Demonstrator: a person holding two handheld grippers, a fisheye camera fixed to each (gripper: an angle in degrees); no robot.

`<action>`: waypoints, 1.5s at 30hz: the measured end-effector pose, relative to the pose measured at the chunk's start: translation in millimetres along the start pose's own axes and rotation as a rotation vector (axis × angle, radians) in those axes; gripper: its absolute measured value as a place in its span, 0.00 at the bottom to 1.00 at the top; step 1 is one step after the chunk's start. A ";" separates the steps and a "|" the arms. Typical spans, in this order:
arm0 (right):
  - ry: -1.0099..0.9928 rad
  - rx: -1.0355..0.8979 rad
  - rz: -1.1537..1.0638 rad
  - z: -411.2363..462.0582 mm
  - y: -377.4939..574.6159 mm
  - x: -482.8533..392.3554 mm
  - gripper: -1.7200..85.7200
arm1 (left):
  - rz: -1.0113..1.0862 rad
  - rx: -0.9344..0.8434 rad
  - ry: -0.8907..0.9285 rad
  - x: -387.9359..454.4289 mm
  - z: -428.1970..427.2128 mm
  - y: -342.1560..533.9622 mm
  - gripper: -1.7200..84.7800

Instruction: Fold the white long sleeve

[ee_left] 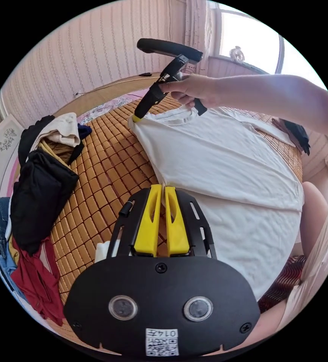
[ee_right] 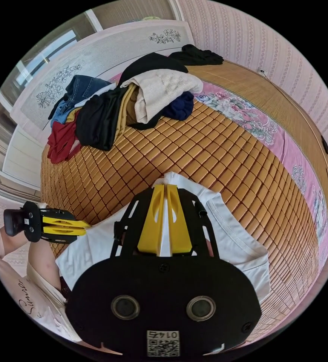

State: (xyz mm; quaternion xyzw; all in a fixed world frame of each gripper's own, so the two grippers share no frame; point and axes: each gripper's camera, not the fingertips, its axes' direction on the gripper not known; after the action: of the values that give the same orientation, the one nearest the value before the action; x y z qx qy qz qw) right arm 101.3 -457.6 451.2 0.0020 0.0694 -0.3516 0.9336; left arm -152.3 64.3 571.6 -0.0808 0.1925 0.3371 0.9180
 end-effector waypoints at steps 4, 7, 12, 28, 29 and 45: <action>0.046 -0.131 0.064 24.6 -11.5 4.3 0.08 | -0.069 -0.047 0.028 -19.1 21.6 -0.8 0.05; 0.048 -0.105 0.093 7.9 -4.7 15.8 0.15 | -0.055 -0.059 0.003 -22.2 23.3 -1.8 0.08; 0.038 0.136 0.178 -66.2 52.7 30.1 0.10 | -0.075 -0.054 -0.025 -26.1 12.9 2.7 0.10; 0.102 -0.135 0.442 -77.6 468.6 -88.2 0.02 | 0.089 -0.072 0.432 269.0 41.7 6.1 0.08; 0.100 -0.127 0.459 -77.6 473.4 -87.8 0.02 | 0.097 -0.071 0.430 276.9 44.1 3.6 0.08; 0.166 0.134 0.611 -120.6 615.5 -91.3 0.01 | 0.371 -0.227 0.337 362.6 71.6 -36.9 0.10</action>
State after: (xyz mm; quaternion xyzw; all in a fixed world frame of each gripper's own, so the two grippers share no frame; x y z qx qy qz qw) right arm 422.2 72.0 315.9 0.1127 0.1180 -0.0575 0.9849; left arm 146.4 269.4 489.8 -0.2014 0.3149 0.5009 0.7806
